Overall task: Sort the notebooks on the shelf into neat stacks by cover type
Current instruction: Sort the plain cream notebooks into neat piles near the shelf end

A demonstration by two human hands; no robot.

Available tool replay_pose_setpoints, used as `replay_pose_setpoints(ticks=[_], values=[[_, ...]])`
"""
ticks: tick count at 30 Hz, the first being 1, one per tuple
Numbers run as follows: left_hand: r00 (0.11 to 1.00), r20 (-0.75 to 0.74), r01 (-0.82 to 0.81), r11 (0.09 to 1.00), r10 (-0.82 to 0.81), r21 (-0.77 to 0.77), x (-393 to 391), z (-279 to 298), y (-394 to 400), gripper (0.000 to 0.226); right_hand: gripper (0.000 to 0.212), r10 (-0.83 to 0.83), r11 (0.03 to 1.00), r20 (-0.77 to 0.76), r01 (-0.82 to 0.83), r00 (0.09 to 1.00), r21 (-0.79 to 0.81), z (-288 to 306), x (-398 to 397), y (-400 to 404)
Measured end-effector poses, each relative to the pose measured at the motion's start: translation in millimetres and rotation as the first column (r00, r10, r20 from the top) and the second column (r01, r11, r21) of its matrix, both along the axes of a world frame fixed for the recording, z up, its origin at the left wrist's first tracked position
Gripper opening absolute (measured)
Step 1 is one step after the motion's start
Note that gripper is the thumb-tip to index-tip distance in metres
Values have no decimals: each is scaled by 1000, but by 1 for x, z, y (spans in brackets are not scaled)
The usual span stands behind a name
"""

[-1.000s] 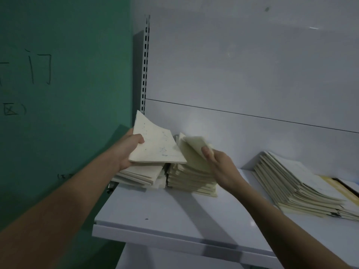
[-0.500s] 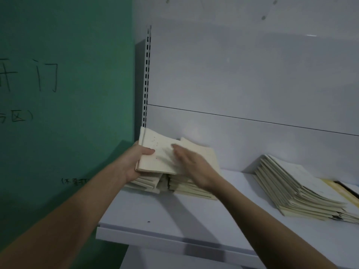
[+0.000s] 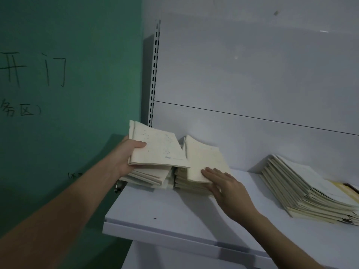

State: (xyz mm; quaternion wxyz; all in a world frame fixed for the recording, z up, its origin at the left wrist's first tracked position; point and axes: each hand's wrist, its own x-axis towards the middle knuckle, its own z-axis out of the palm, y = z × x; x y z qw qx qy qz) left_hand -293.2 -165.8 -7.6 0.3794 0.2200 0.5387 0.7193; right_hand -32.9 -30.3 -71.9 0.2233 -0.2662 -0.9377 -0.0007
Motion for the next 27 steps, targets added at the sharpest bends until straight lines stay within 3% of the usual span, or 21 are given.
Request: replay_pose_setpoints(ticks=[4,7,10,13,17,19,21,22,23,25,26,27], values=[[999,-35,16,1000,-17,-16,7,4,5,47,31,-72,948,-314,-33,947,-317,17,1,7],[997,-67,38,998,-41,-43,21,7,15,47,27,-104,934,-486,-83,868,-347,41,-11,7],[994,-71,75,994,-81,-76,44,11,28,40,37,35,956,-377,-141,926,-259,55,-23,-10],[985,26,173,984,-172,-45,63,19,36,36,43,158,966,-208,-195,965,-169,61,-34,-26],[986,40,163,986,-162,-21,71,16,43,36,45,240,899,-181,-289,954,-330,64,-19,-17],[993,-14,117,993,-117,-35,78,12,50,39,50,161,826,-301,-295,940,-481,59,-4,-9],[992,-36,117,993,-118,-24,92,12,61,36,57,-62,834,-407,-177,912,-523,52,12,-1],[991,-31,129,992,-129,-17,100,13,68,34,60,-173,797,-430,-131,886,-590,49,21,4],[990,-26,141,990,-141,-14,110,14,76,33,61,-272,687,-450,-156,851,-710,46,30,10],[985,-25,172,985,-173,-26,131,13,93,33,51,-436,358,-494,-358,753,-862,41,47,24],[977,-36,207,977,-208,-52,142,11,102,35,40,-510,254,-512,-448,691,-857,40,57,30],[964,-42,258,962,-263,-91,153,10,109,36,31,-564,244,-515,-465,646,-851,38,68,36]])
